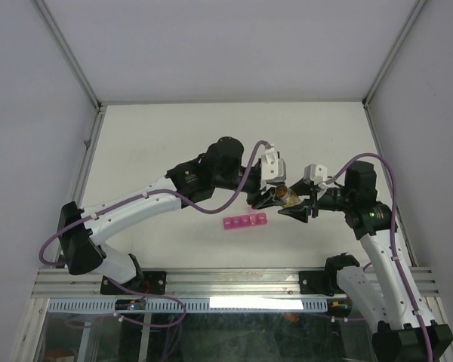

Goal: Sort the pills into containers

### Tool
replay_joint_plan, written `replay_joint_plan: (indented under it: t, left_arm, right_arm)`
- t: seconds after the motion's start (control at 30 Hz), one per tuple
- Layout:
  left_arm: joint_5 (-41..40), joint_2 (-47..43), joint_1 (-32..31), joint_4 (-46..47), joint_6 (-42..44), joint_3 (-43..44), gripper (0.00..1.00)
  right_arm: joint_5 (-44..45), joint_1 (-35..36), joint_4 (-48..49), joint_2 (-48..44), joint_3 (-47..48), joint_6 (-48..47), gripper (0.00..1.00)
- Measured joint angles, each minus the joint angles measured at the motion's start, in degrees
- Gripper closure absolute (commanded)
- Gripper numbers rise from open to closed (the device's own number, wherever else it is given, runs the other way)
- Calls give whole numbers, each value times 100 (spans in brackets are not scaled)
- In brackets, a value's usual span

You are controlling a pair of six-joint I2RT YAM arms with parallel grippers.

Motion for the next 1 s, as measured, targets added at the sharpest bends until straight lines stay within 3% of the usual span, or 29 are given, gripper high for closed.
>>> replay_joint_plan:
  t: [0.23,0.47,0.63,0.73,0.87,1.0]
  left_arm:
    - [177,192,-24,44,494,-74,1]
    - [-374,-896,-22,1349,-352,-1504,1]
    - [-748,-1740,-24,2511,-1550,-2441,1]
    - [-986,-1895,-24,3053,-2358,-2800,8]
    - [-1447,-1851,-70,3226,-3244,-2903,15]
    - [-2365,-1690,-470,2852,-3552,-2623,21]
  right_arm:
    - [11,-13,197,4,0,0,100]
    - [9,-15,229,-7,0,0,100]
    - [9,-15,260,-7,0,0,100]
    - [9,-15,260,-7,0,0,100]
    - [9,-15,260,-7,0,0,100]
    - [9,-15,260,-7,0,0,100]
